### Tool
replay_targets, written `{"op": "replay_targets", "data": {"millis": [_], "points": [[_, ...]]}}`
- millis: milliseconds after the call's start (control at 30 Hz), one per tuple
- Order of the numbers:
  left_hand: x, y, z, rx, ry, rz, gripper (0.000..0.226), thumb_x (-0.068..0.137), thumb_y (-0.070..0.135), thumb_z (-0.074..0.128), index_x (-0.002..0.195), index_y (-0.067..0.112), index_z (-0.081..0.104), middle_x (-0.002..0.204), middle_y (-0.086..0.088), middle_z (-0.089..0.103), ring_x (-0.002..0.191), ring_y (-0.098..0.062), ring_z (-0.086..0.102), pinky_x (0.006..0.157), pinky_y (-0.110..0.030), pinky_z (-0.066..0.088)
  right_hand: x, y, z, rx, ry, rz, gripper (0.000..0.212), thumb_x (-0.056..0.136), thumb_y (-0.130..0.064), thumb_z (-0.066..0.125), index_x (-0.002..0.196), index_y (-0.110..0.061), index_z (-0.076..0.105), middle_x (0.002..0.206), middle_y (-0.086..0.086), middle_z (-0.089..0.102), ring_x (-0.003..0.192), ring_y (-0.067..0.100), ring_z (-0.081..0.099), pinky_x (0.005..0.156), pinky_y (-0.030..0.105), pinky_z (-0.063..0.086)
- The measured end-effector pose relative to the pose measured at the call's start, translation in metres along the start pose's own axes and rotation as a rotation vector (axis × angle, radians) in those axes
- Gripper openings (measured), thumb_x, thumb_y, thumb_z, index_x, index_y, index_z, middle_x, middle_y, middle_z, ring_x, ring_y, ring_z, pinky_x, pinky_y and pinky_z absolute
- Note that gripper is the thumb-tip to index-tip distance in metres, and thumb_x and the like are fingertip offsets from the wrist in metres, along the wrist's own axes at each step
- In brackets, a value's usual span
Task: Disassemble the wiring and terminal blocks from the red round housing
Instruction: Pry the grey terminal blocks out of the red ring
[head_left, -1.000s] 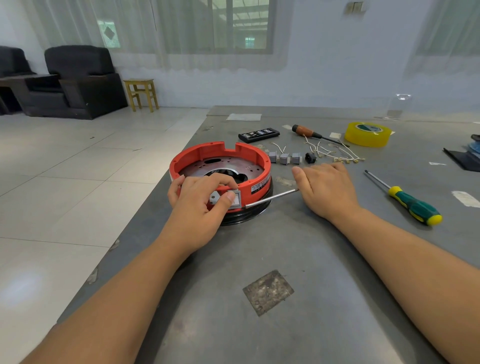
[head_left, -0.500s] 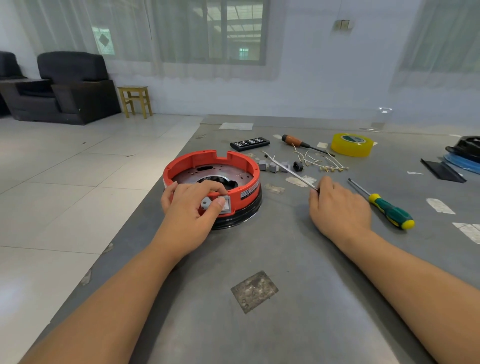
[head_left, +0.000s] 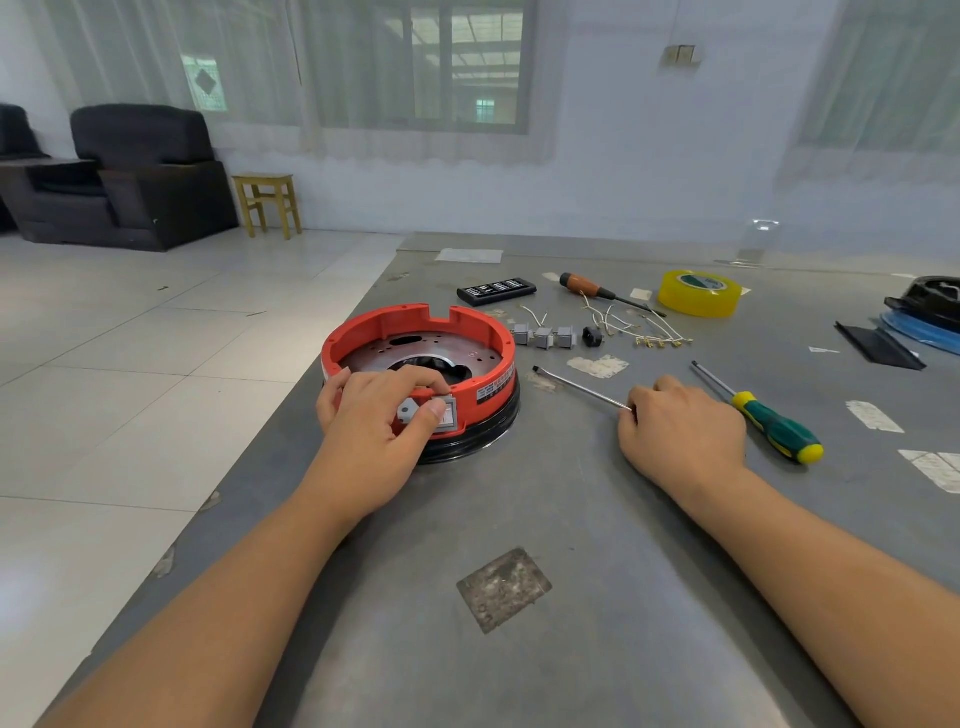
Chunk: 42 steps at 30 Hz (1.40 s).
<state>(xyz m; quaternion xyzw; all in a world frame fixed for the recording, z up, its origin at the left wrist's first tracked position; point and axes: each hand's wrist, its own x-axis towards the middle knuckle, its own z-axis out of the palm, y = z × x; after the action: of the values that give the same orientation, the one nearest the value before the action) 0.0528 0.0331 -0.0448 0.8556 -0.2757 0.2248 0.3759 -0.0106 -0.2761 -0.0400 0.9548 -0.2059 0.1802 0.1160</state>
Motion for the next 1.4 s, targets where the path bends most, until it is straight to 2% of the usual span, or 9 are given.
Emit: {"op": "replay_targets", "data": {"millis": [233,400,633,700,800,933,1067,1267,1400], "points": [[0.001,0.0,0.0,-0.058,0.004,-0.019,0.015,0.095,0.052,0.051,0.108,0.06,0.051,0.103,0.028,0.064,0.124,0.016,0.038,0.12,-0.024,0.0,-0.017,-0.031,-0.017,0.242,0.31,-0.363,0.049,0.093,-0.05,0.056,0.132,-0.022,0.057,0.131,0.004,0.055,0.114,0.028,0.056,0.09,0.043,0.05],[0.001,-0.003,0.001,-0.084,0.037,0.007,0.021,0.093,0.054,0.054,0.112,0.049,0.049,0.111,0.021,0.067,0.125,0.022,0.03,0.117,-0.021,0.004,-0.034,-0.095,-0.027,0.499,0.429,-0.648,0.059,0.09,-0.053,0.061,0.137,-0.019,0.051,0.131,0.002,0.053,0.115,0.025,0.056,0.092,0.04,0.049],[0.003,-0.003,-0.003,-0.094,-0.004,-0.015,0.029,0.089,0.06,0.057,0.114,0.048,0.048,0.11,0.023,0.068,0.127,0.01,0.041,0.111,-0.011,0.0,-0.026,-0.128,-0.024,0.7,0.456,-0.678,0.039,0.086,-0.027,0.072,0.122,-0.016,0.066,0.116,0.003,0.056,0.101,0.02,0.057,0.075,0.036,0.055],[0.003,-0.005,-0.003,-0.109,-0.01,-0.01,0.035,0.085,0.066,0.058,0.113,0.048,0.047,0.109,0.023,0.068,0.125,0.022,0.031,0.11,-0.011,0.002,-0.023,-0.128,-0.022,0.747,0.461,-0.687,0.033,0.086,-0.023,0.073,0.118,-0.014,0.068,0.114,0.003,0.057,0.098,0.02,0.058,0.073,0.037,0.055],[0.002,-0.005,-0.004,-0.141,-0.015,-0.01,0.041,0.077,0.074,0.059,0.111,0.053,0.046,0.11,0.024,0.066,0.119,0.034,0.02,0.113,-0.023,0.008,-0.023,-0.124,-0.021,0.834,0.445,-0.678,0.029,0.088,-0.022,0.072,0.116,-0.014,0.07,0.112,0.0,0.057,0.097,0.018,0.06,0.076,0.032,0.054],[0.0,-0.005,-0.007,-0.166,-0.074,-0.069,0.052,0.073,0.081,0.056,0.118,0.056,0.046,0.116,0.024,0.064,0.129,0.009,0.029,0.117,-0.026,0.008,-0.027,-0.119,-0.024,0.918,0.413,-0.656,0.028,0.09,-0.027,0.073,0.113,-0.012,0.068,0.107,-0.002,0.059,0.098,0.013,0.059,0.085,0.023,0.049],[0.0,0.0,-0.005,-0.182,-0.015,-0.053,0.025,0.096,0.052,0.043,0.117,0.048,0.054,0.11,0.021,0.064,0.126,0.021,0.032,0.123,-0.026,0.002,-0.028,-0.107,-0.024,0.996,0.342,-0.554,0.035,0.086,-0.033,0.077,0.111,-0.016,0.061,0.104,-0.006,0.055,0.091,0.01,0.055,0.082,0.023,0.047],[-0.001,0.005,0.0,0.131,-0.045,-0.006,0.049,0.092,0.061,0.049,0.135,0.041,0.062,0.126,0.022,0.057,0.136,-0.006,0.037,0.122,-0.034,0.003,-0.015,-0.079,-0.022,1.061,0.342,-0.327,0.017,0.091,-0.035,0.069,0.107,-0.03,0.064,0.093,-0.012,0.053,0.086,0.004,0.055,0.075,0.01,0.039],[0.0,0.004,0.007,0.242,-0.022,-0.008,0.035,0.097,0.057,0.062,0.126,0.038,0.065,0.125,0.013,0.061,0.132,-0.016,0.045,0.121,-0.042,0.012,0.017,-0.071,-0.019,1.127,0.235,-0.051,0.02,0.087,-0.047,0.071,0.101,-0.033,0.067,0.088,-0.013,0.062,0.079,0.003,0.059,0.068,0.013,0.043]]}}
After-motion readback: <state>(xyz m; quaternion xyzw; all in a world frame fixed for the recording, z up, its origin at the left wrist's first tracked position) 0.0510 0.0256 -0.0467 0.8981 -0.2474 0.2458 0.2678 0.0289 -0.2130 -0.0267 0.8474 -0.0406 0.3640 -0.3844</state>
